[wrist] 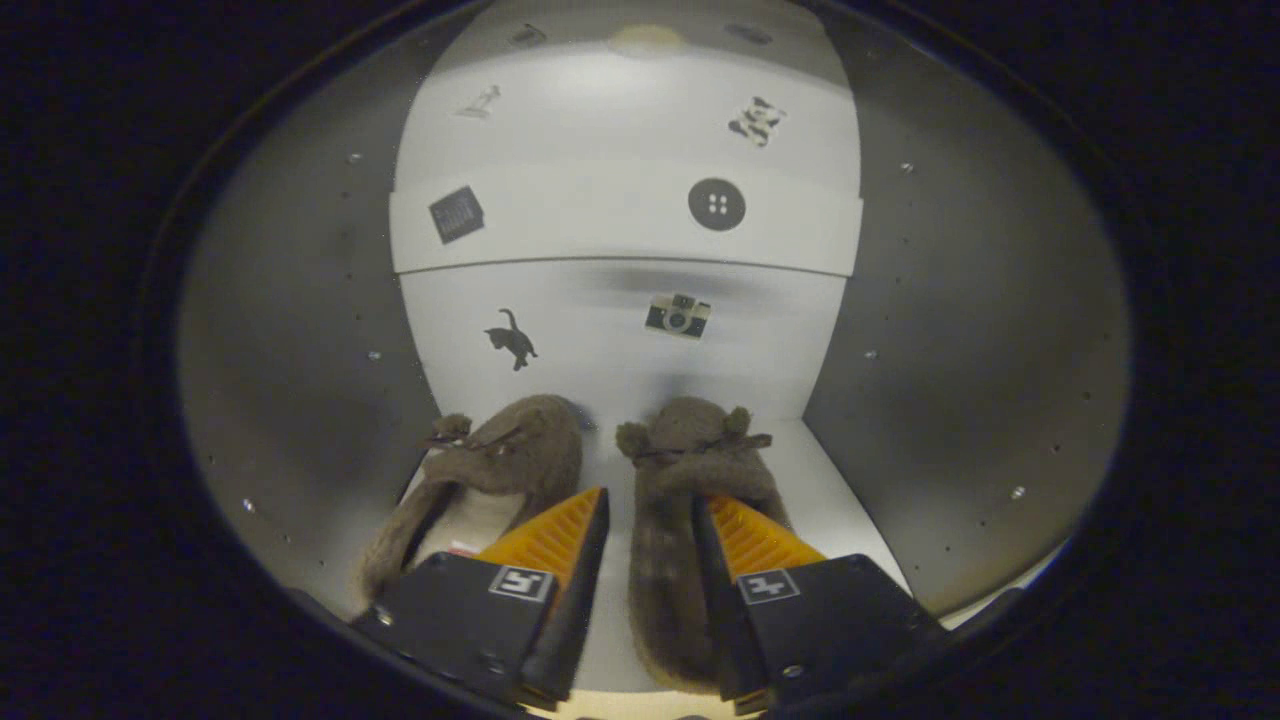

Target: Open the shoe cabinet door, grab the shoes and put them into the shoe cabinet, then close the shoe cabinet door.

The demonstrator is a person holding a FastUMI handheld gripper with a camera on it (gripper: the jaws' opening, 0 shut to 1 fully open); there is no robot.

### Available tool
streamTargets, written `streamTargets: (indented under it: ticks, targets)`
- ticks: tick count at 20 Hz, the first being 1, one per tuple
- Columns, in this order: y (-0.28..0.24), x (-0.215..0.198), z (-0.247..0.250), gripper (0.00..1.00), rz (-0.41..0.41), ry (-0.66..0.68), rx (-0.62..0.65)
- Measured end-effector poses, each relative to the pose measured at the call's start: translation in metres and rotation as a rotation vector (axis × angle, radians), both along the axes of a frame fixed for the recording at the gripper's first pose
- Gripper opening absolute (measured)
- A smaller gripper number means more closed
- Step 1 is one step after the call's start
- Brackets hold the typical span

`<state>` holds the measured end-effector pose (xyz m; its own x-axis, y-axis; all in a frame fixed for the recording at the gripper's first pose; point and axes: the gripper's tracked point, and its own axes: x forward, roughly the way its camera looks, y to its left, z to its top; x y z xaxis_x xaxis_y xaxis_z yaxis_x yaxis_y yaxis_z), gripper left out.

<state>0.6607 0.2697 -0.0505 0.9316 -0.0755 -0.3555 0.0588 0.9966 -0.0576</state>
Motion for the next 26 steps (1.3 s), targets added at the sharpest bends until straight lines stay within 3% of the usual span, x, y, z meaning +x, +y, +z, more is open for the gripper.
streamTargets:
  ticks: [4,10,14,24,26]
  targets:
    - [0.006,-0.052,0.010,0.90,0.048,-0.094,0.008]
    - [0.021,-0.160,0.022,0.95,0.106,-0.185,0.078]
    - [0.025,-0.236,0.032,0.99,0.149,-0.219,0.058]
    - [-0.026,-0.422,0.082,1.00,0.130,-0.356,0.072]
    - [-0.049,-0.450,0.088,1.00,0.097,-0.380,0.057]
